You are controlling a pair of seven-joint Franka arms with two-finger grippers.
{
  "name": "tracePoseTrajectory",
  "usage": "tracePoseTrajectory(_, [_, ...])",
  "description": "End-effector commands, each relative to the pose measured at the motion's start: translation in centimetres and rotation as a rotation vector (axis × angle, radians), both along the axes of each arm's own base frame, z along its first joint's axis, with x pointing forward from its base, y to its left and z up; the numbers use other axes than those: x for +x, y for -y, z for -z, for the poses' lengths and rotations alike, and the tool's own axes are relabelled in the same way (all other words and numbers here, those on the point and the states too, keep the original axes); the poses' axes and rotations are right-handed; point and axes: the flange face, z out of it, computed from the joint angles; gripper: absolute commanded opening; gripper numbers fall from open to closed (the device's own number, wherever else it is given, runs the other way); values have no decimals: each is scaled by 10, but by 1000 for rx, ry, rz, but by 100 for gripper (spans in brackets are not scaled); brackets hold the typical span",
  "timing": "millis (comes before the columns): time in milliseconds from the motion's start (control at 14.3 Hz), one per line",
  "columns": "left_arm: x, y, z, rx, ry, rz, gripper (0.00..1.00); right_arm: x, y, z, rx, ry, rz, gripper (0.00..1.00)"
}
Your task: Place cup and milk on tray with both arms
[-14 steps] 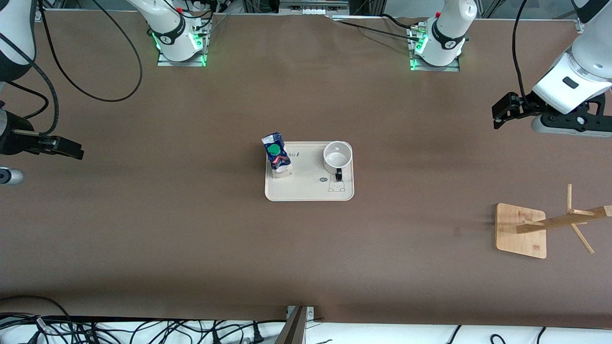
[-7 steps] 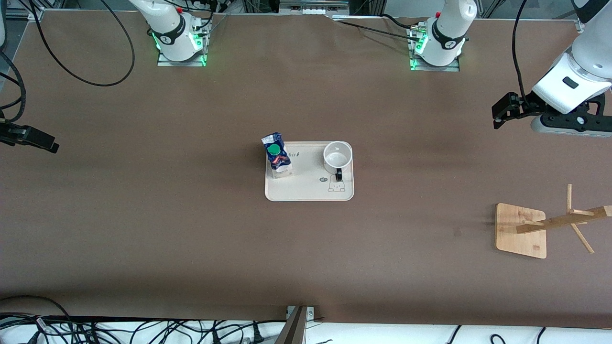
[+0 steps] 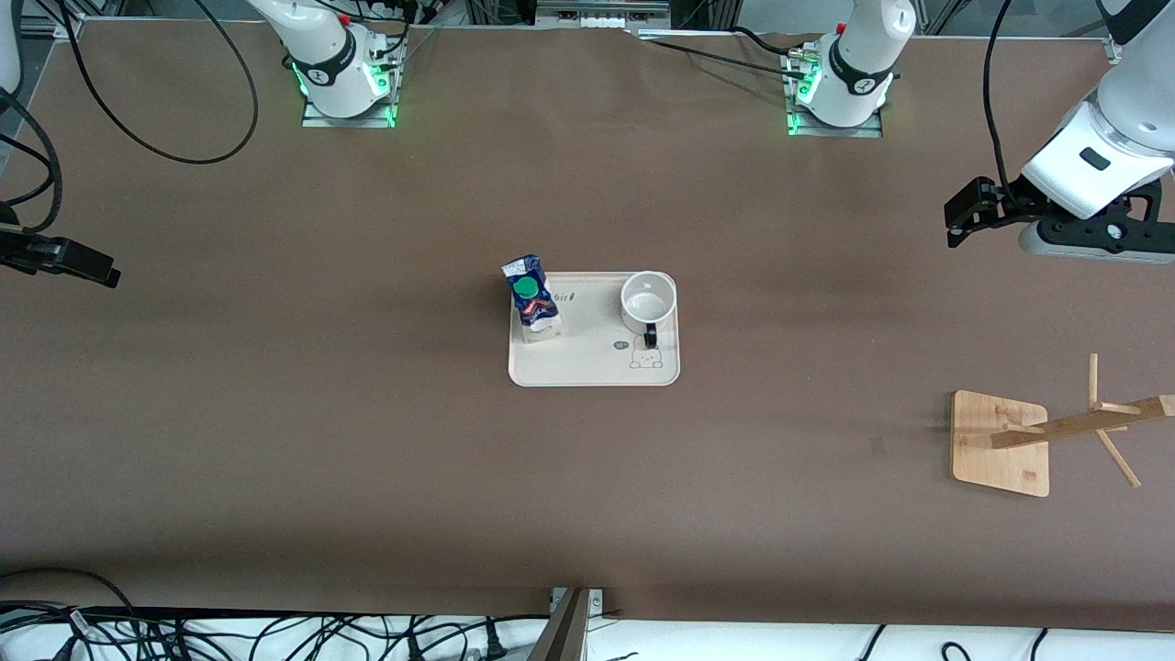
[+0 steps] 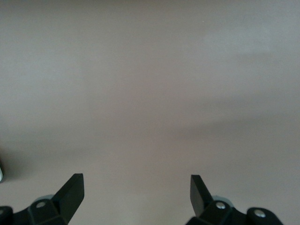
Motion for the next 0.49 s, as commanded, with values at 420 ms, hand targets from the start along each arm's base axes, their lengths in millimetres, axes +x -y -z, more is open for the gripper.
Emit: tracePoseTrajectory(420, [-2, -1, -2, -20, -8, 13, 100, -17, 18, 1, 39, -2, 60, 100])
